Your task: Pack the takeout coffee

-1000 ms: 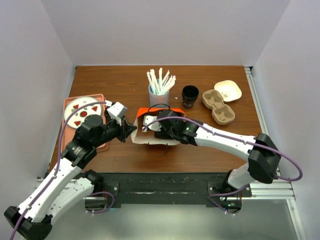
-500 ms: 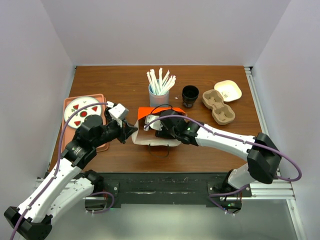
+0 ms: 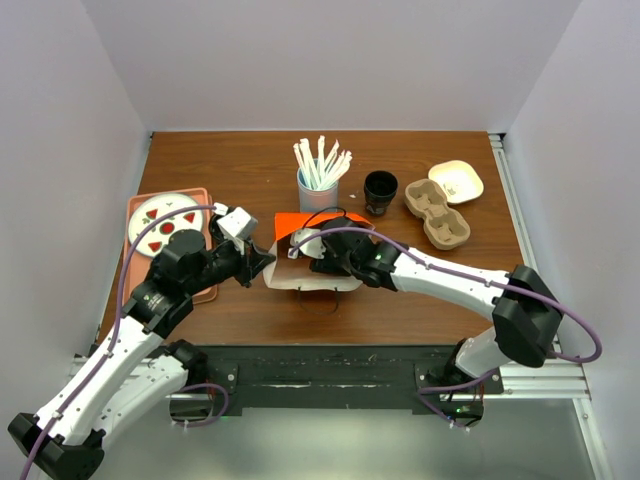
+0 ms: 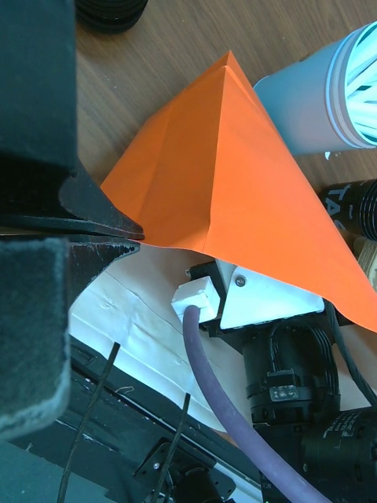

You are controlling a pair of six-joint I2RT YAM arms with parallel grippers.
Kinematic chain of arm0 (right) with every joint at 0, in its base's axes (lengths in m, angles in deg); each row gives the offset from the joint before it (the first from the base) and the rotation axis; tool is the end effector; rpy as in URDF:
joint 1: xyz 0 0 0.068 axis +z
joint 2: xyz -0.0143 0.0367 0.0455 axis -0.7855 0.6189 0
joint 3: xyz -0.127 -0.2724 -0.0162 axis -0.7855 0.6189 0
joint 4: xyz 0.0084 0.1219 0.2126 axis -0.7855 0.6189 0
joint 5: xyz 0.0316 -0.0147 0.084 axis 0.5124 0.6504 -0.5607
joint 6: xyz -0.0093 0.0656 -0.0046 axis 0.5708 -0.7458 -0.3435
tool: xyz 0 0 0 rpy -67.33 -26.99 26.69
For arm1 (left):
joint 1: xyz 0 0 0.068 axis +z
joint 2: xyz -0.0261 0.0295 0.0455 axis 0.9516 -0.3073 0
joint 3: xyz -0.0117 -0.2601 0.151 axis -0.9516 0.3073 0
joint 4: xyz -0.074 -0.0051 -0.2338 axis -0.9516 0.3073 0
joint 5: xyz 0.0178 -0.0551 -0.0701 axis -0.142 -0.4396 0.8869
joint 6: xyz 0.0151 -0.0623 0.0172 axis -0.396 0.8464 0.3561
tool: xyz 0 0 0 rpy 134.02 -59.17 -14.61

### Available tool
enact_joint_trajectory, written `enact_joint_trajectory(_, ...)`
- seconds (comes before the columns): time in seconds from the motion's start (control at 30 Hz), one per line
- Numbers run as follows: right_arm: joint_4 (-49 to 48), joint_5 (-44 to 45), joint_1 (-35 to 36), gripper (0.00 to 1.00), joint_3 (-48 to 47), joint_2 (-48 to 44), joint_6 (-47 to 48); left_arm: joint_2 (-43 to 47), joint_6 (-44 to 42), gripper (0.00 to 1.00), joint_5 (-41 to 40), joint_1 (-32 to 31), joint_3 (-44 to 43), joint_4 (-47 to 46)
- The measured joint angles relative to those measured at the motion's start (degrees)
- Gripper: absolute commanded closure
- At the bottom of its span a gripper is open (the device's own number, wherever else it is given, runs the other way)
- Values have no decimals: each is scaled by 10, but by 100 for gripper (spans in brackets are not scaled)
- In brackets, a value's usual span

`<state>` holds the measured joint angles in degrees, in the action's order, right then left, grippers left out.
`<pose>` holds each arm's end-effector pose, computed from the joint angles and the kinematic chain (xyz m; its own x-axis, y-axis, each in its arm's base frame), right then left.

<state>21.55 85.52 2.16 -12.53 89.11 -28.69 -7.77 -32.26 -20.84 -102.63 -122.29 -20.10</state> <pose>0.2035 0.2488 0.2739 0.0493 -0.8895 -0.4542 -0.7256 0.2806 -0.6283 0.1066 -0.0824 0.3310 -0.3813 0.0468 -0.9232 0.6916 0.6771 -0.2514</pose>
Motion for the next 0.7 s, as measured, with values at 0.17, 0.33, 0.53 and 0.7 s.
enact_joint_trajectory(0.17,-11,1,0,41,5,1,0,0,0,100,0,0,0,2)
enact_joint_trajectory(0.33,-23,3,0,43,6,7,0,0,0,100,0,0,0,7)
enact_joint_trajectory(0.53,-38,7,0,39,6,18,0,1,0,100,0,0,0,11)
enact_joint_trajectory(0.7,-43,12,0,28,6,22,0,1,0,100,0,0,0,11)
